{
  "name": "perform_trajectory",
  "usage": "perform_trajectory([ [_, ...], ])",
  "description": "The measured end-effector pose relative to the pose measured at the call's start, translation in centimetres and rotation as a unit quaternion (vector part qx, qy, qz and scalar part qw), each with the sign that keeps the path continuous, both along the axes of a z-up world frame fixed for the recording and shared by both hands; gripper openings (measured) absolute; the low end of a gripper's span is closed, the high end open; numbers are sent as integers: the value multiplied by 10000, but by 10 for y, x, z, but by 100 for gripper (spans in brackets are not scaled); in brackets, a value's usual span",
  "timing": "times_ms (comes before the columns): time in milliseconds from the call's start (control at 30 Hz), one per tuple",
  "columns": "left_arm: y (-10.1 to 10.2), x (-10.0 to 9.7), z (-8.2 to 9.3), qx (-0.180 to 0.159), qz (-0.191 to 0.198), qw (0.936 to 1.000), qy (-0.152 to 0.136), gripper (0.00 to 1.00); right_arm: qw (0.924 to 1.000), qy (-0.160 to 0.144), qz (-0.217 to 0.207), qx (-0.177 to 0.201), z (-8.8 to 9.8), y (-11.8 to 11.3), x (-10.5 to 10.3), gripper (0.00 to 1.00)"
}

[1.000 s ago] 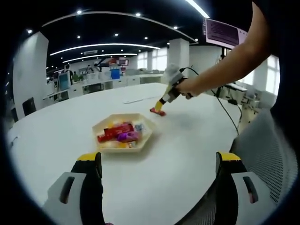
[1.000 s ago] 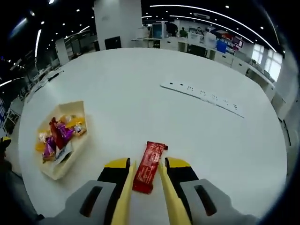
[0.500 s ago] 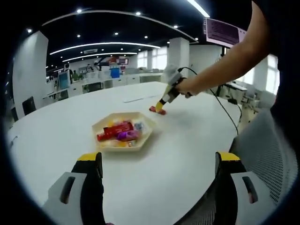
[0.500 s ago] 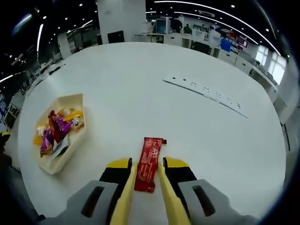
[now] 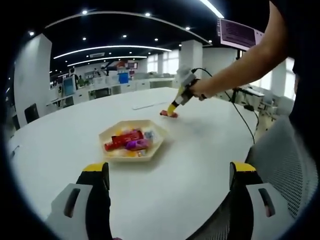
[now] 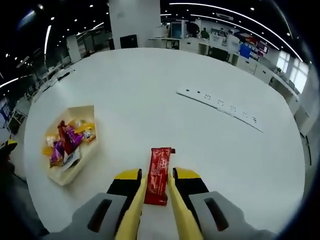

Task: Place the target food into the container with the food tongs after gripping and lifting it, then release it inside without dropping or visibly crushing the food.

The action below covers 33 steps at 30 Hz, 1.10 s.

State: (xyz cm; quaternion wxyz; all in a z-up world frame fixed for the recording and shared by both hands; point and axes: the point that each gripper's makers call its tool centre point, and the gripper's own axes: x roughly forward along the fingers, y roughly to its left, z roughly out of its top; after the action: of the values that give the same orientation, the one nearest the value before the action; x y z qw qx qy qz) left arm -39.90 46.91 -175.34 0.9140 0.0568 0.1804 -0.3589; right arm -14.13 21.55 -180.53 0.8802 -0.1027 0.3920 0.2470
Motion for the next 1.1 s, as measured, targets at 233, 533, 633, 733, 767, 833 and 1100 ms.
perform_trajectory([
  [233, -5, -2, -1, -103, -115, 9999, 72, 99, 9998, -72, 143, 152, 18, 7, 1, 23],
  [533, -8, -5, -5, -17, -230, 9997, 114, 99, 9987, -111, 453, 186, 34, 20, 0, 23],
  [633, -9, -6, -6, 15, -264, 9996, 116, 99, 9980, -132, 575, 243, 40, 28, -2, 23],
  [733, -9, -7, -7, 32, -284, 9995, 123, 99, 9967, -178, 727, 297, 47, 41, -8, 23],
  [767, -10, -7, -6, 33, -290, 9995, 121, 99, 9962, -182, 785, 333, 49, 45, -9, 23],
  [833, -10, -8, -7, 38, -303, 9994, 131, 99, 9953, -220, 889, 311, 51, 51, -10, 23],
  [1100, -10, -8, -8, 80, -306, 9994, 151, 99, 9889, -267, 1410, 390, 60, 91, -28, 23],
])
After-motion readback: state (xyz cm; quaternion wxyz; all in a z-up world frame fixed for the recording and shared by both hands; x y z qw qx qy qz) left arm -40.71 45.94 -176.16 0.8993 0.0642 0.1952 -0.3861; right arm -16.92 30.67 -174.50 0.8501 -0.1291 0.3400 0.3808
